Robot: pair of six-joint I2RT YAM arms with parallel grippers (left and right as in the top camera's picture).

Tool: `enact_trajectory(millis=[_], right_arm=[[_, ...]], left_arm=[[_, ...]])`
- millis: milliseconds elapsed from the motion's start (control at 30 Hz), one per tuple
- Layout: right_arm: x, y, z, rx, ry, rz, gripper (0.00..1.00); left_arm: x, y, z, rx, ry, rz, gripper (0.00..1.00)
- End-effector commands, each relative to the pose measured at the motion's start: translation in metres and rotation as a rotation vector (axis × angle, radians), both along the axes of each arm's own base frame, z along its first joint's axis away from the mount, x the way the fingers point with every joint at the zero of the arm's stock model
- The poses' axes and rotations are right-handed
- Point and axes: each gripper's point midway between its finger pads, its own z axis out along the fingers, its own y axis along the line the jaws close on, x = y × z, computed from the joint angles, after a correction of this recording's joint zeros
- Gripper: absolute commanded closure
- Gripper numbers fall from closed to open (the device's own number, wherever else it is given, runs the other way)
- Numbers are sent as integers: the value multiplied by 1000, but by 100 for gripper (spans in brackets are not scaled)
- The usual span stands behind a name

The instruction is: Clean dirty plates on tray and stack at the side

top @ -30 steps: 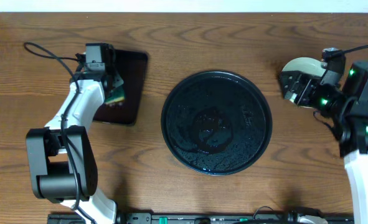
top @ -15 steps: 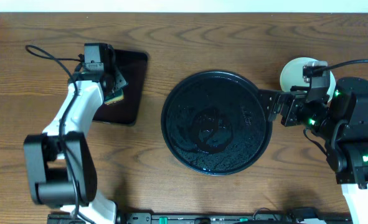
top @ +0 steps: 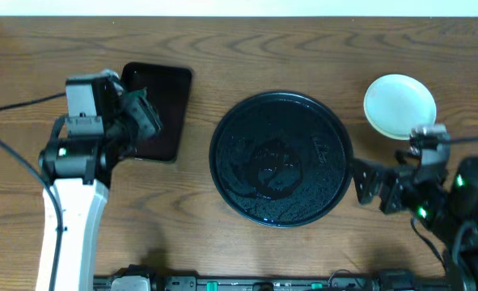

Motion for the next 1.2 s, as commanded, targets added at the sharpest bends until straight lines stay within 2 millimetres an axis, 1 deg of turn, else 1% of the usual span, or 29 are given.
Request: enact_trajectory(millis=[0, 133, 233, 1167], right_arm=[[-10, -17, -3, -72, -25, -73, 1], [-15, -20, -16, -85, 16, -81, 1], [-16, -20, -20, -86, 28, -81, 1], [-16, -20, -20, -87, 30, -81, 1]], left_arm=[[-13, -9, -2, -18, 29, -34, 22], [-16, -9, -6, -19, 54, -34, 22], [-16, -9, -7, -19, 56, -34, 21], [-16, -9, -7, -19, 56, -34, 20]])
